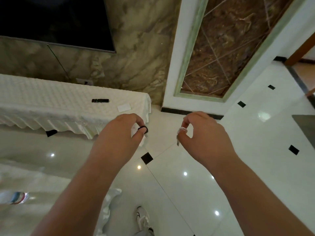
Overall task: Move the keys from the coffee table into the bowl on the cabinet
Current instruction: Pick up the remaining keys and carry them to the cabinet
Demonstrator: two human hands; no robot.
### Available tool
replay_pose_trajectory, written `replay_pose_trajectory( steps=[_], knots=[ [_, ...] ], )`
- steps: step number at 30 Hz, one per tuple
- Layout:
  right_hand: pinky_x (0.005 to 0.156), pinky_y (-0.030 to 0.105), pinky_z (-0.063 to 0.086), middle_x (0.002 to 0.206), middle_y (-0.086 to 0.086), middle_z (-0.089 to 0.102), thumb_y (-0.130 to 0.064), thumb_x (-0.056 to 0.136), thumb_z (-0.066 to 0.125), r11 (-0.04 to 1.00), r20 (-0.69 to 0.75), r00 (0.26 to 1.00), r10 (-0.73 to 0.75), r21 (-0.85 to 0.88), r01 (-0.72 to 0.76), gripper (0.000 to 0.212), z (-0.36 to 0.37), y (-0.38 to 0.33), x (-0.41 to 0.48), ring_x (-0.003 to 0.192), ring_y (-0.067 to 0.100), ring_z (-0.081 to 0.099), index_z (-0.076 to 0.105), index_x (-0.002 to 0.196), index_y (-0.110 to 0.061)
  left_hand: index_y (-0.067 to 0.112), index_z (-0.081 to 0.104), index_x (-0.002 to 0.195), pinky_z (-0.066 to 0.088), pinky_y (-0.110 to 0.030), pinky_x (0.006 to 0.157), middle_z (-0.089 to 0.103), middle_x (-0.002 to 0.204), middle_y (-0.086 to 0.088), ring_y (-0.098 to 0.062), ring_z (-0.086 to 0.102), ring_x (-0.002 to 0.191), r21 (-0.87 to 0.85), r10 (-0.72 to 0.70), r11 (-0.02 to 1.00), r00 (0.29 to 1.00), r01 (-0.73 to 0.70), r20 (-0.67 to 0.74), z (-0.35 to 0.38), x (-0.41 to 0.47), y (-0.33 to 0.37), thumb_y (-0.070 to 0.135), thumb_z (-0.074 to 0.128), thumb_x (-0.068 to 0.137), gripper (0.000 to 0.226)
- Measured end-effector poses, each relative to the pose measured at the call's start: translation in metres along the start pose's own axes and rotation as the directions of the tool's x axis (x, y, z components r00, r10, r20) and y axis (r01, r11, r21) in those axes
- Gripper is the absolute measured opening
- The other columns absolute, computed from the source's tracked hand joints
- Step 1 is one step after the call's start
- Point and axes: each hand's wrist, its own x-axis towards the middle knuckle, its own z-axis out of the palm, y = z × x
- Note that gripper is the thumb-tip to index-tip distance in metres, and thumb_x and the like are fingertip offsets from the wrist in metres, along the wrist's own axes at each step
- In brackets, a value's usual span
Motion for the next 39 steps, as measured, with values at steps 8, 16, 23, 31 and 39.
replay_pose_trajectory(
  steps=[8,16,23,31,39],
  knots=[
    [0.069,0.029,0.041,0.099,-0.014,0.054,-0.041,0.087,0.058,0.997,-0.014,0.997,-0.079,0.011,0.079,0.009,0.024,-0.034,0.083,0.082,0.008,0.051,0.054,0.088,-0.032,0.042,0.058,0.091,0.029,-0.008,0.065,0.054,0.101,0.023,0.003,0.053,0.079,0.054,-0.041,0.998,0.998,0.044,-0.047,-0.033,0.067,-0.035,0.043,0.062,0.09,0.005],
    [0.072,0.028,0.042,0.096,-0.013,0.052,-0.042,0.087,0.061,0.958,0.118,0.951,-0.285,0.068,0.278,0.013,0.063,-0.079,0.185,0.08,0.007,0.049,0.05,0.088,-0.035,0.041,0.06,0.091,0.031,-0.011,0.066,0.057,0.098,0.022,0.003,0.052,0.075,0.04,-0.223,0.971,0.957,0.234,-0.189,-0.055,0.099,-0.081,0.04,0.065,0.088,0.006],
    [0.075,0.027,0.046,0.103,-0.014,0.056,-0.044,0.088,0.056,0.808,0.207,0.781,-0.59,0.172,0.564,0.009,0.081,-0.128,0.283,0.085,0.006,0.052,0.051,0.089,-0.036,0.04,0.062,0.092,0.037,-0.018,0.074,0.061,0.105,0.021,0.0,0.056,0.095,0.027,-0.386,0.901,0.83,0.433,-0.403,-0.076,0.133,-0.093,0.042,0.064,0.087,0.006],
    [0.076,0.025,0.049,0.105,-0.014,0.06,-0.044,0.087,0.06,0.599,0.23,0.553,-0.8,0.298,0.743,0.011,0.114,-0.176,0.348,0.086,0.007,0.056,0.059,0.093,-0.034,0.041,0.061,0.087,0.031,-0.007,0.071,0.057,0.102,0.023,0.003,0.054,0.09,-0.08,-0.591,0.738,0.584,0.67,-0.557,-0.075,0.14,-0.095,0.04,0.065,0.086,0.004],
    [0.077,0.031,0.052,0.1,-0.015,0.057,-0.043,0.087,0.062,0.48,0.261,0.407,-0.876,0.386,0.788,0.013,0.155,-0.228,0.363,0.082,0.007,0.055,0.06,0.094,-0.033,0.039,0.062,0.088,0.036,-0.012,0.073,0.058,0.105,0.02,0.0,0.058,0.094,-0.173,-0.688,0.598,0.391,0.782,-0.611,-0.085,0.126,-0.12,0.039,0.067,0.086,0.006]
  ],
)
